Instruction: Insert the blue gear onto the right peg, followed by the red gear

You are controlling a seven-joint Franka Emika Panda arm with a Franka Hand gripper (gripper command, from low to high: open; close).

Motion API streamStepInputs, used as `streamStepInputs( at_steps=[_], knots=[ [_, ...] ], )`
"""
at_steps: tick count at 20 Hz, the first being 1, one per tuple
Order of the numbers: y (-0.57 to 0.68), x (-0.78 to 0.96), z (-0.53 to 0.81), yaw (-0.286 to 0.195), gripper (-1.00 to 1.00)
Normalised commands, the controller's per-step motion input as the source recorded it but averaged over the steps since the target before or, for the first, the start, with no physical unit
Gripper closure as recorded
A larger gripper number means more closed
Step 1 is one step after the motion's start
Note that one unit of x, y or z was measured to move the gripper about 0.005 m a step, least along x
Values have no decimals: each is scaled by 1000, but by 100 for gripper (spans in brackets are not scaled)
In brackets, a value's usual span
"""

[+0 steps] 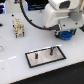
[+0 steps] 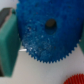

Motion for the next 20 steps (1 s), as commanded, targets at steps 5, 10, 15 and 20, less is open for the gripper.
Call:
streamStepInputs(
  at_steps=[5,10,15,20],
  knots=[
    [-4,-20,139,0,100],
    [-1,75,392,0,100],
    [-123,291,467,0,100],
    [-257,394,448,0,100]
  ],
)
